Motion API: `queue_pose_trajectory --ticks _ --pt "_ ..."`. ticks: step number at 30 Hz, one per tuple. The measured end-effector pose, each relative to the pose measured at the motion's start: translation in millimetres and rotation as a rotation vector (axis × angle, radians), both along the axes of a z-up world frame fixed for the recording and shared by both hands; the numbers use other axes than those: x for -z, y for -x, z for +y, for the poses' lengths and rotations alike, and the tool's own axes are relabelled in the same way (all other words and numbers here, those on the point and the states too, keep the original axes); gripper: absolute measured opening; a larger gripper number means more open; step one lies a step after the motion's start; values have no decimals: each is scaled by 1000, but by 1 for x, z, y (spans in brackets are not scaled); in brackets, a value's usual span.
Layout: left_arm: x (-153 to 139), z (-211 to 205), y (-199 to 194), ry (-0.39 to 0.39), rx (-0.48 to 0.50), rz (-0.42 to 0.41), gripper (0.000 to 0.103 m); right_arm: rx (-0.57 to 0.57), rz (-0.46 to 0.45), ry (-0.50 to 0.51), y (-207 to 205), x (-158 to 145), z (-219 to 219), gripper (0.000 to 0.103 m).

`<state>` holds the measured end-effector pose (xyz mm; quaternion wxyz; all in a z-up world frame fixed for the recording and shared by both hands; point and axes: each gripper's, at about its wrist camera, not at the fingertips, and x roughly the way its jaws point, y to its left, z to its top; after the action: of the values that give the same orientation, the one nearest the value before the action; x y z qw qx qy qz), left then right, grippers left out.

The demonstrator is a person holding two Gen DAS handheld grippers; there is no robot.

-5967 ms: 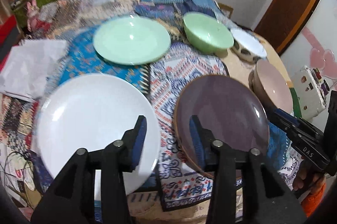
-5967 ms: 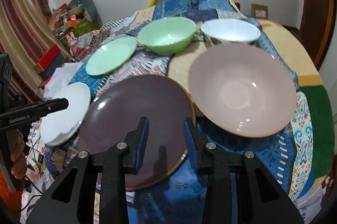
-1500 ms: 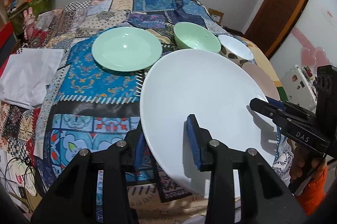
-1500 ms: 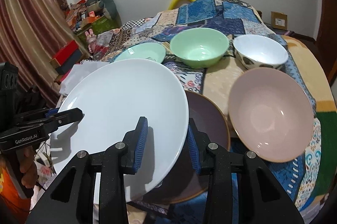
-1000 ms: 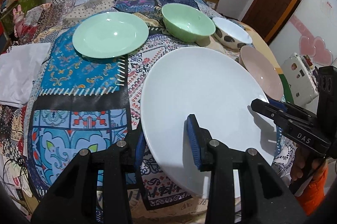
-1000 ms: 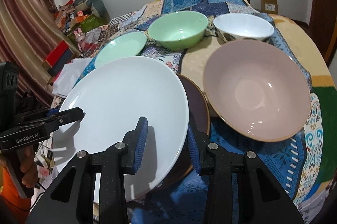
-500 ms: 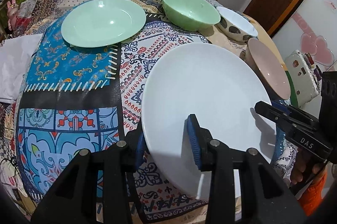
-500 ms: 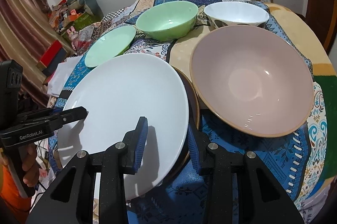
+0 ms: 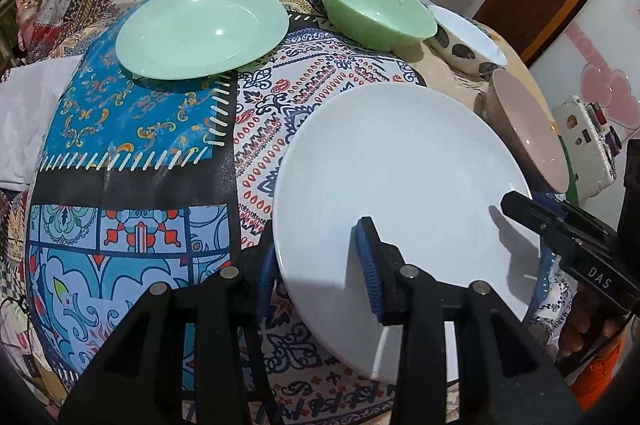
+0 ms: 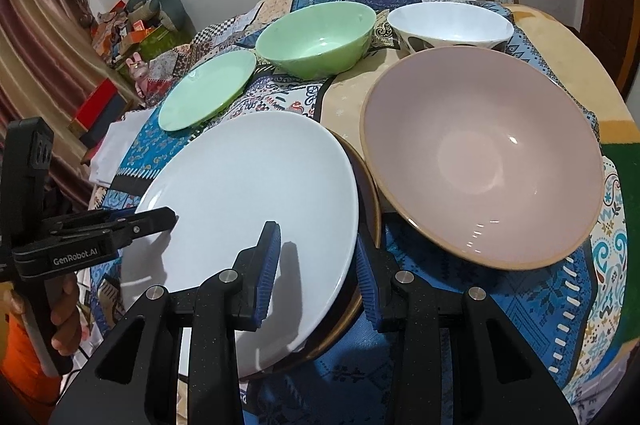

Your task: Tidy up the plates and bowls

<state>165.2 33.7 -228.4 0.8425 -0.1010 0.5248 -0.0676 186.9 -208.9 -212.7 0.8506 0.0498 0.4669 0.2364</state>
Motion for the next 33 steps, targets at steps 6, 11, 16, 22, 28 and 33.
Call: queue_pose_trajectory --ticks 6,11,16,22,28,33 --pt "2 -5 -2 -18 5 3 38 6 -5 -11 0 -2 -4 34" --pt "3 -7 -3 -16 7 12 38 3 -12 1 1 -4 -5 34" --pt "2 -8 -2 -26 14 9 38 14 -34 54 3 -4 -7 36" --pt "-14 -4 6 -55 1 -44 38 10 -66 49 8 -17 -11 36" --pt "-43 8 16 -86 -26 -117 39 -14 -122 43 10 -37 -1 36" --pt "-75 31 24 -114 -82 -200 49 -45 -167 33 6 -52 16 37"
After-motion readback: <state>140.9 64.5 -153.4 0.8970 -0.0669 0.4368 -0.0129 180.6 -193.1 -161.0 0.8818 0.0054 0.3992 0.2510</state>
